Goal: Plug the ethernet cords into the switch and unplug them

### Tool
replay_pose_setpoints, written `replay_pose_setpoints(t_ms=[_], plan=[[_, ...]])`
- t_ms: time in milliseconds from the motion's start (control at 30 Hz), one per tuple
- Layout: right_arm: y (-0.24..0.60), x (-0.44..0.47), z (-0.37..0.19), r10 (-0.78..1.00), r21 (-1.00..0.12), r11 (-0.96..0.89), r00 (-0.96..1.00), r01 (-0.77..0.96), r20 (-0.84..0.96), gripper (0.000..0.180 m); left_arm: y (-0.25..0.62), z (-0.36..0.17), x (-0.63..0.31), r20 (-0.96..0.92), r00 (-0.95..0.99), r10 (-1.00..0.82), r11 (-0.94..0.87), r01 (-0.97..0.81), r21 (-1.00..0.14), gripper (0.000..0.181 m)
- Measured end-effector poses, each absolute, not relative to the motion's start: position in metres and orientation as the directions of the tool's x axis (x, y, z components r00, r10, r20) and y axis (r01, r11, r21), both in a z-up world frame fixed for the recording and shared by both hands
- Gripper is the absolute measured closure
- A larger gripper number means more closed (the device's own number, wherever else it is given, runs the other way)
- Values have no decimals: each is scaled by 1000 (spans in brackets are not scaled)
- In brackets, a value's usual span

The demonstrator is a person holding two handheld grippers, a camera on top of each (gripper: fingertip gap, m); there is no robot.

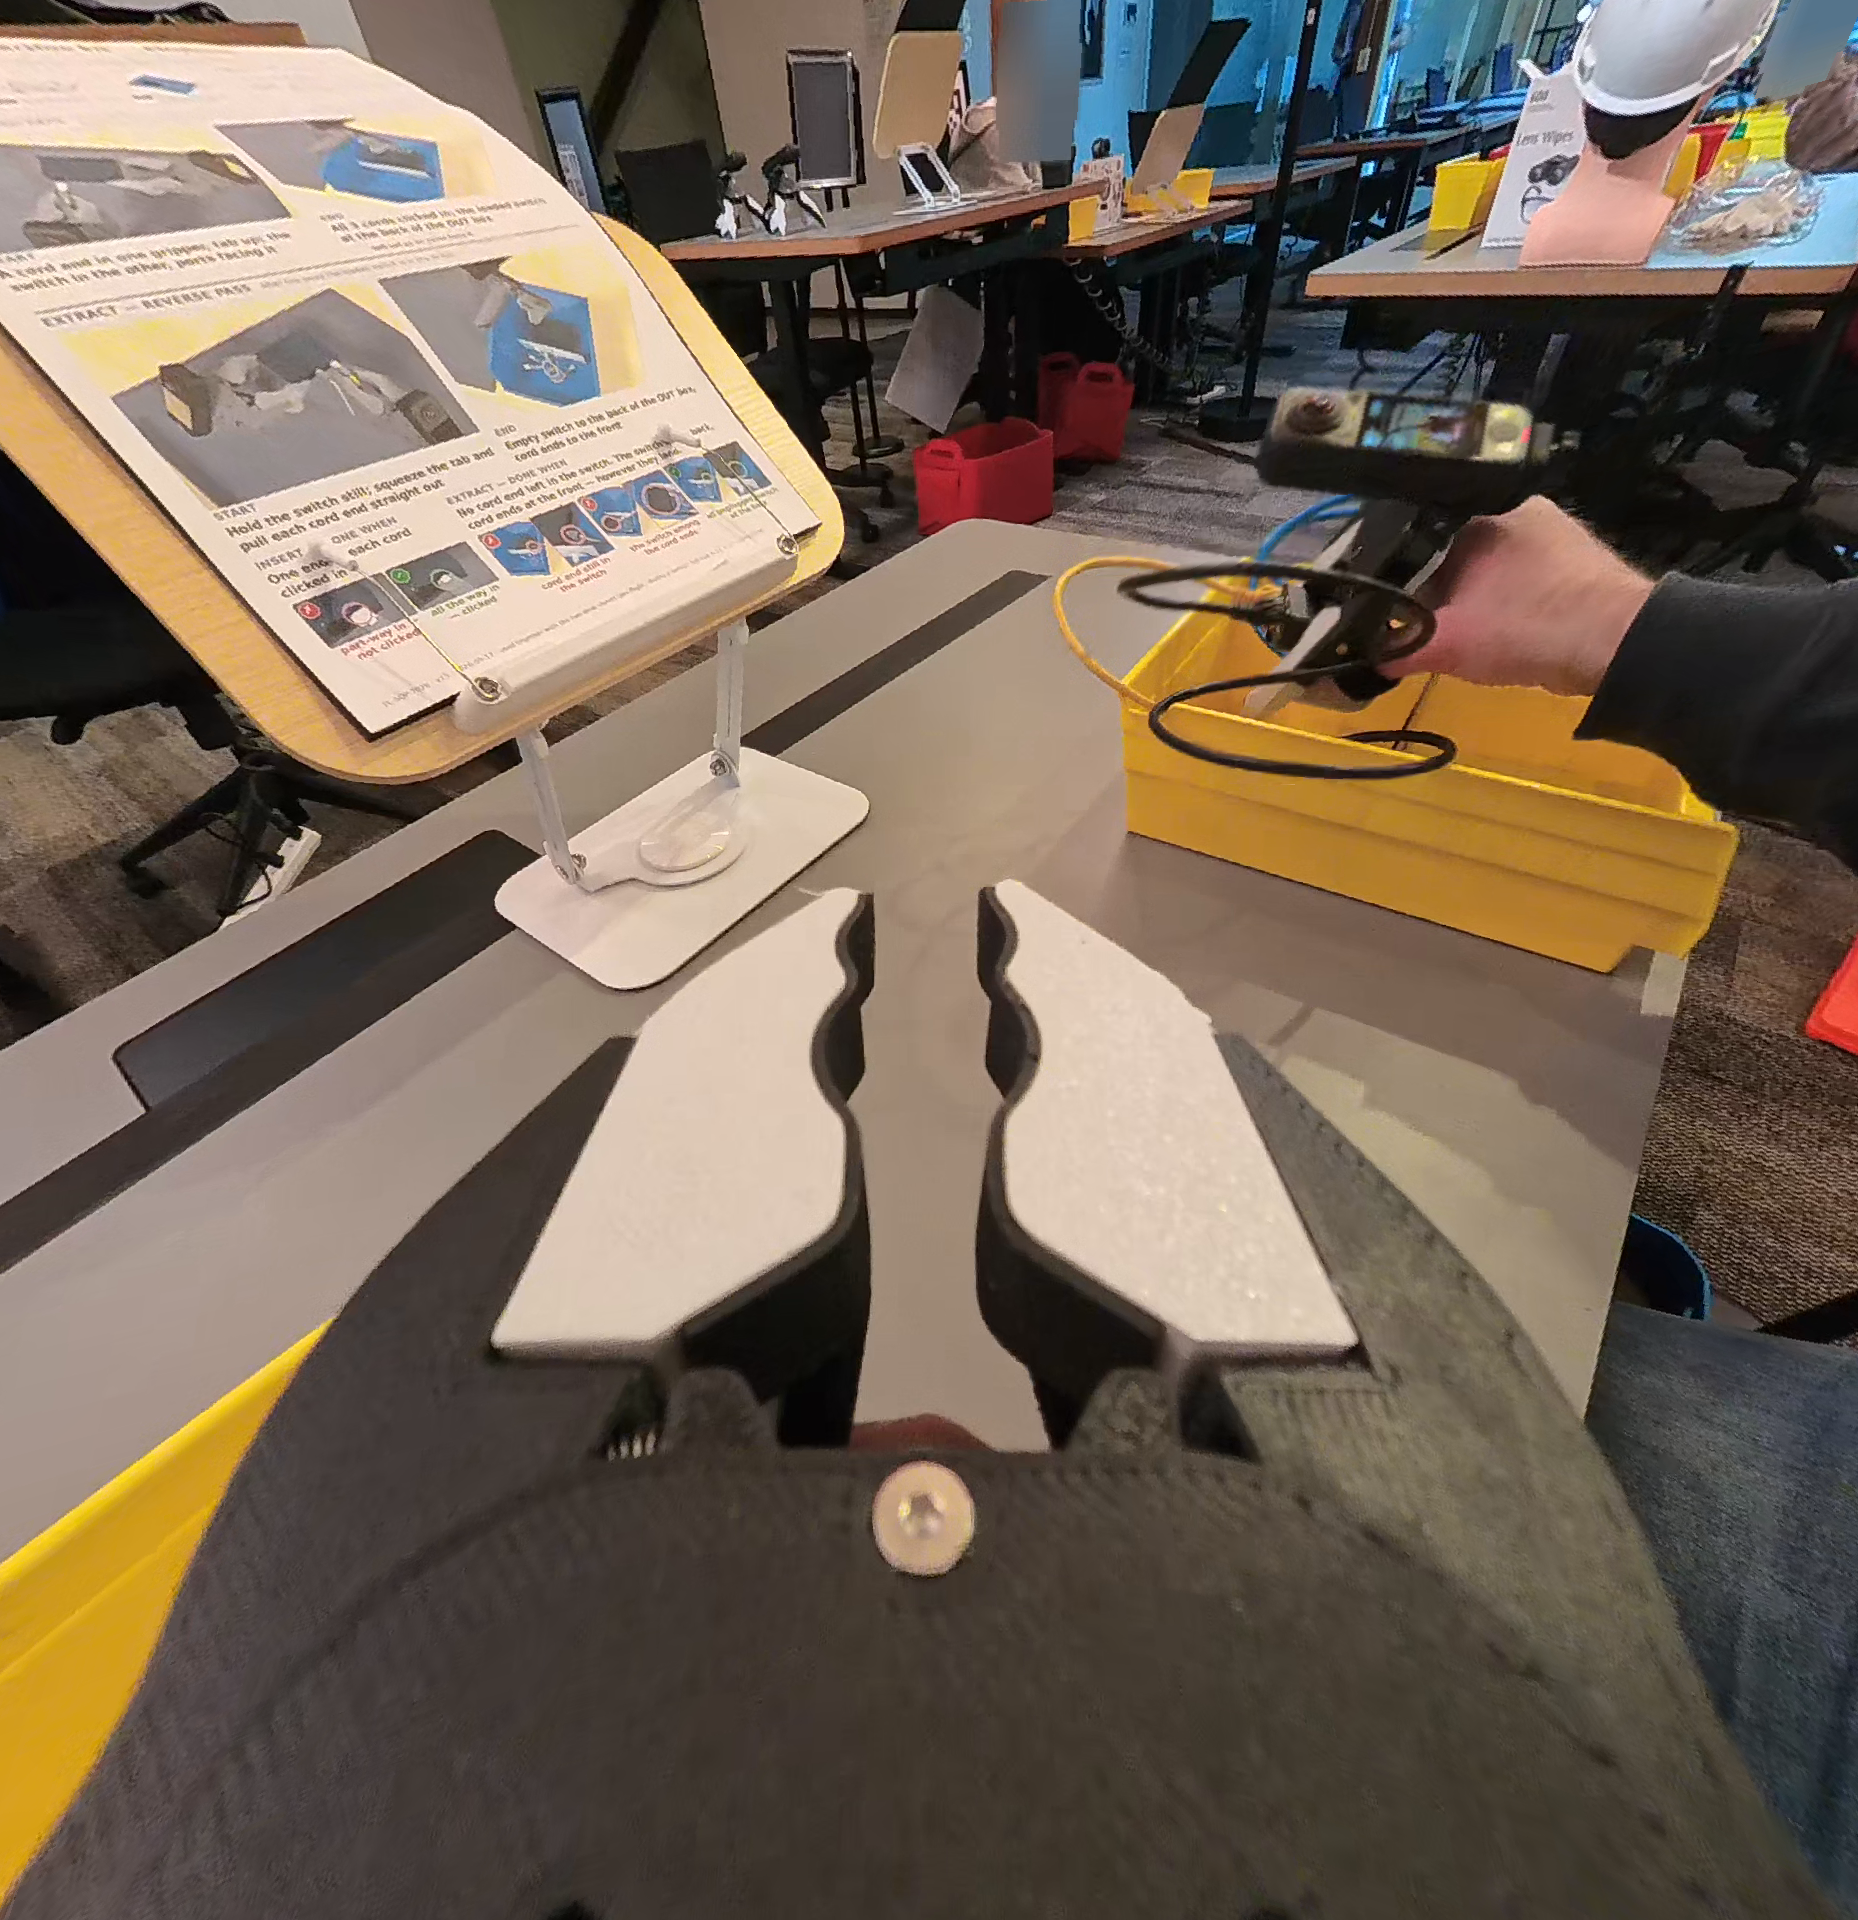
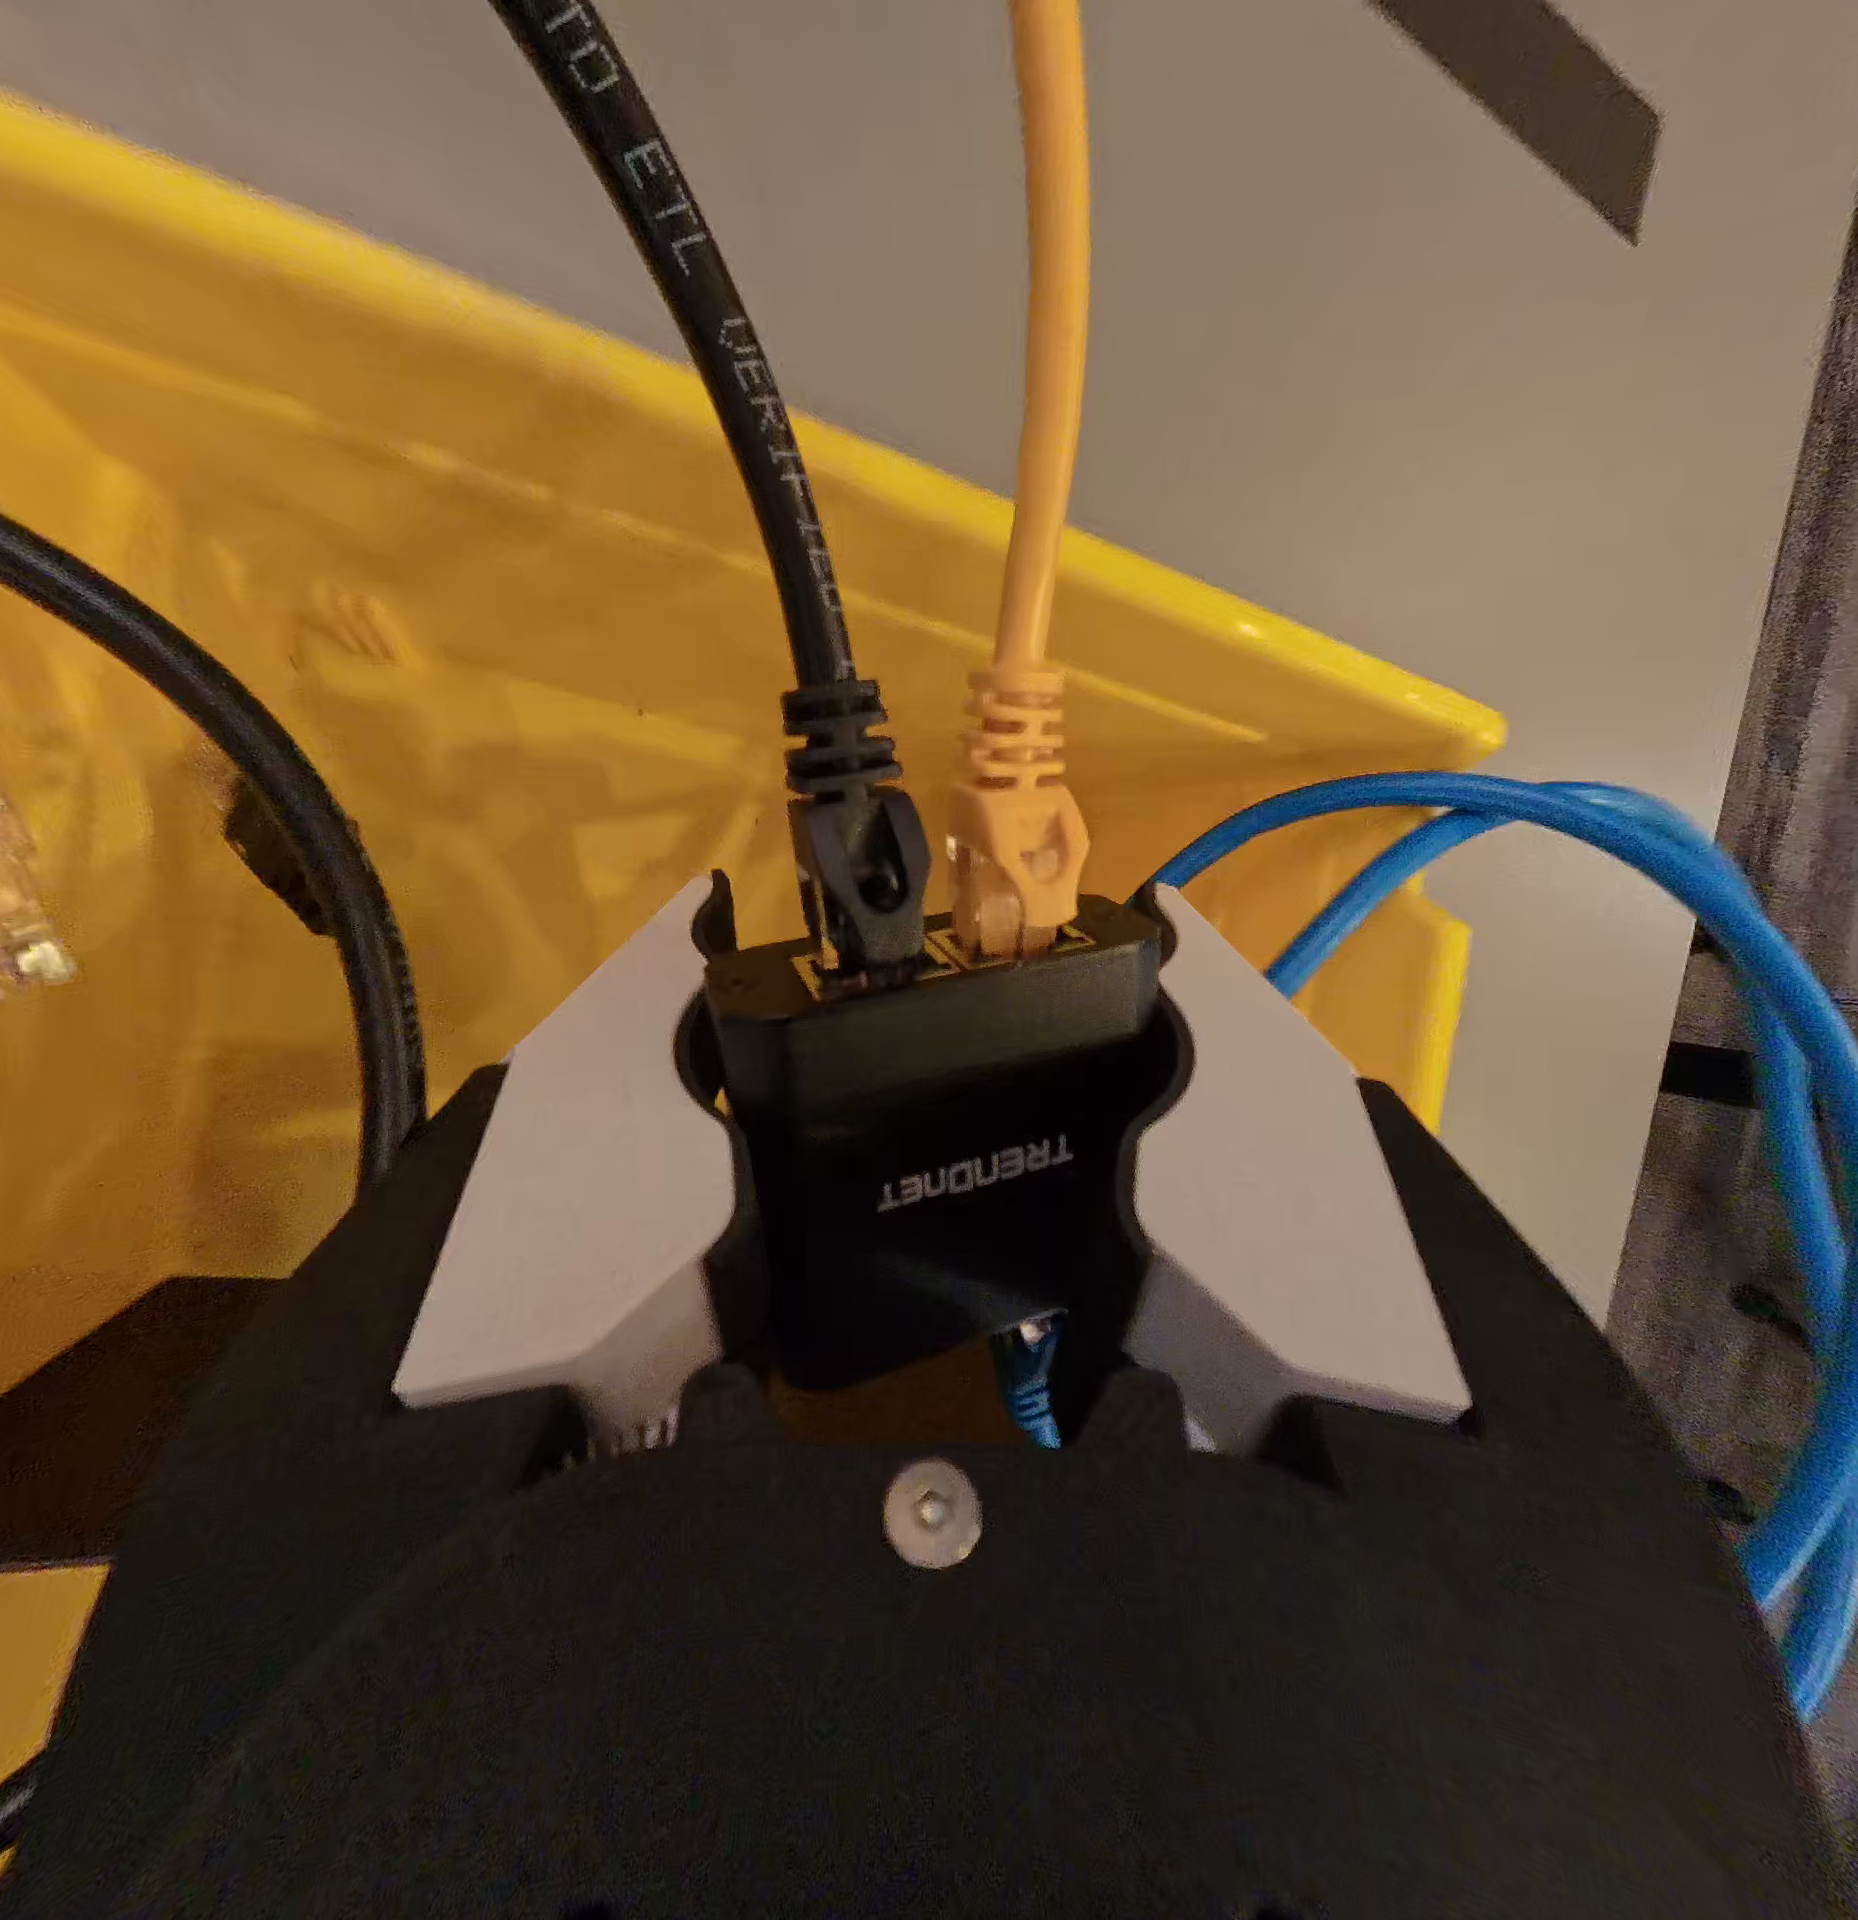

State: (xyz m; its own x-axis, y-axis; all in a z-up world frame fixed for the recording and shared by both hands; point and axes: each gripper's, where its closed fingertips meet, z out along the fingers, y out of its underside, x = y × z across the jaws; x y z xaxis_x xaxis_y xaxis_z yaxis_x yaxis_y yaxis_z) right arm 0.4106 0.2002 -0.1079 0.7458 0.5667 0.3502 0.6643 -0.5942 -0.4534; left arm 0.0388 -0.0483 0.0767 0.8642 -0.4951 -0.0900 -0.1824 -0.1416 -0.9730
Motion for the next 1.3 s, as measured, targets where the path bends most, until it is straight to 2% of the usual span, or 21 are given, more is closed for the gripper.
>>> replay_pose_setpoints(t_ms=[100, 233, 600, 833, 1000, 1167, 1300], plan=[[193, 410, -125, 620, -351, -596, 691, 722, 370, 103, -48, 74, 41, -89, 862, -500, -147, -186, -972, 162], [190, 409, -130, 662, -290, -578, 646, 763, 381, 103, -48, 72, 43, -92, 859, -504, -149, -192, -970, 162], [186, 409, -141, 703, -225, -553, 594, 802, 391, 104, -45, 65, 44, -87, 856, -510, -162, -196, -967, 162], [173, 407, -148, 777, -125, -561, 572, 818, 263, 104, -43, 58, 46, -82, 852, -517, -177, -200, -964, 162], [150, 399, -160, 819, -15, -574, 574, 819, -11, 102, -42, 55, 47, -77, 850, -522, -185, -200, -962, 162], [143, 407, -160, 864, 185, -493, 503, 850, -8, 103, -45, 61, 48, -86, 847, -525, -176, -207, -962, 161], [148, 407, -149, 873, 164, -488, 484, 858, 66, 89, -49, 72, 44, -99, 850, -517, -156, -207, -966, 161]])
